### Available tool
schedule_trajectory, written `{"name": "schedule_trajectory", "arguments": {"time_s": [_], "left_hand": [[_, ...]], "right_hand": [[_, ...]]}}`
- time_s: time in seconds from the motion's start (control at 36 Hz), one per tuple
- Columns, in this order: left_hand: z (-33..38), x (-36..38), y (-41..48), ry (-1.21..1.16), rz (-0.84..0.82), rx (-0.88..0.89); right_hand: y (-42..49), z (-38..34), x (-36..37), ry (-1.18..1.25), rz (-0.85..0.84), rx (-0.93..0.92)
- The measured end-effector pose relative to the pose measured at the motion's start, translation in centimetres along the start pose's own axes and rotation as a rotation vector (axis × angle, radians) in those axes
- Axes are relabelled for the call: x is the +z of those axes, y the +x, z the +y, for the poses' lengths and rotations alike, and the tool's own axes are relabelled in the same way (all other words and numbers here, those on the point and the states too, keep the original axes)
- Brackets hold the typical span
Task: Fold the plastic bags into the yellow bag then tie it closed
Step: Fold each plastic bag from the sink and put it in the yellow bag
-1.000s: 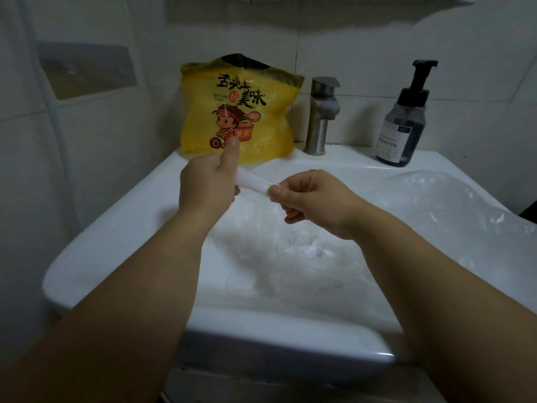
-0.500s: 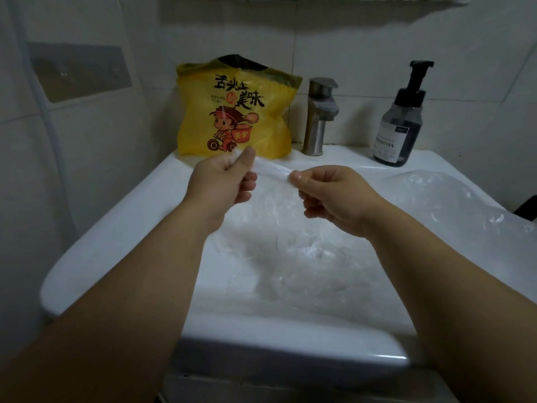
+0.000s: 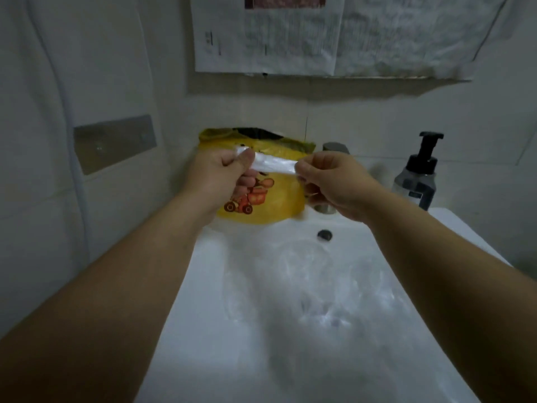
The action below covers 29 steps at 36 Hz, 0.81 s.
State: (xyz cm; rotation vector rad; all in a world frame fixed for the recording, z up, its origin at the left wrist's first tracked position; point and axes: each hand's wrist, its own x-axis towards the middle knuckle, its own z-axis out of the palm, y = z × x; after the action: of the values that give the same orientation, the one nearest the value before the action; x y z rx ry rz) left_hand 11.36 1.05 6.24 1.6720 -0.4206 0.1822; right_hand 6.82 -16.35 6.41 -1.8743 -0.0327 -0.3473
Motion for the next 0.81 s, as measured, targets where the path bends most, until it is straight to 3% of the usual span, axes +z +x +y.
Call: {"name": "schedule_trajectory", "arguments": {"time_s": [0.11,0.28,0.39,0.44,0.5,0.61,0.72,0.81], "left_hand": [[1.3,-0.3,3.2,-0.036,0.000,-0.037],[1.1,-1.5,7.8,0.303,0.071,0.087],[0.1,-1.7,10.3,0.649,-0.061,0.052],[-0.5,-1.7,10.9,0.733,-0.117,0.044],[-1.3,-1.9,11.4,0.768,-0.068,0.075],[-2.4,-2.2,12.1,0.651,0.002,0.148],[-3.0,-2.3,12.2,0.610,-0.003,0.193],[-3.4,-2.6,12.4,0.545,0.007,0.194]], "right_hand": [[3.4,-2.1,-0.6,-0.143,0.130,-0.084],[9.7,-3.3,-1.4,-0.233,0.345,-0.162],[13.2,-3.6,-1.0,-0.403,0.338,-0.225],[14.3,-3.6,-0.5,-0.506,0.307,-0.255],[15.2,-3.4,0.3,-0.607,0.244,-0.275],[16.1,-2.8,2.0,-0.764,0.054,-0.286],[16.4,-2.7,3.6,-0.856,-0.141,-0.196],[16.5,-3.2,4.4,-1.075,-0.317,-0.112]]}}
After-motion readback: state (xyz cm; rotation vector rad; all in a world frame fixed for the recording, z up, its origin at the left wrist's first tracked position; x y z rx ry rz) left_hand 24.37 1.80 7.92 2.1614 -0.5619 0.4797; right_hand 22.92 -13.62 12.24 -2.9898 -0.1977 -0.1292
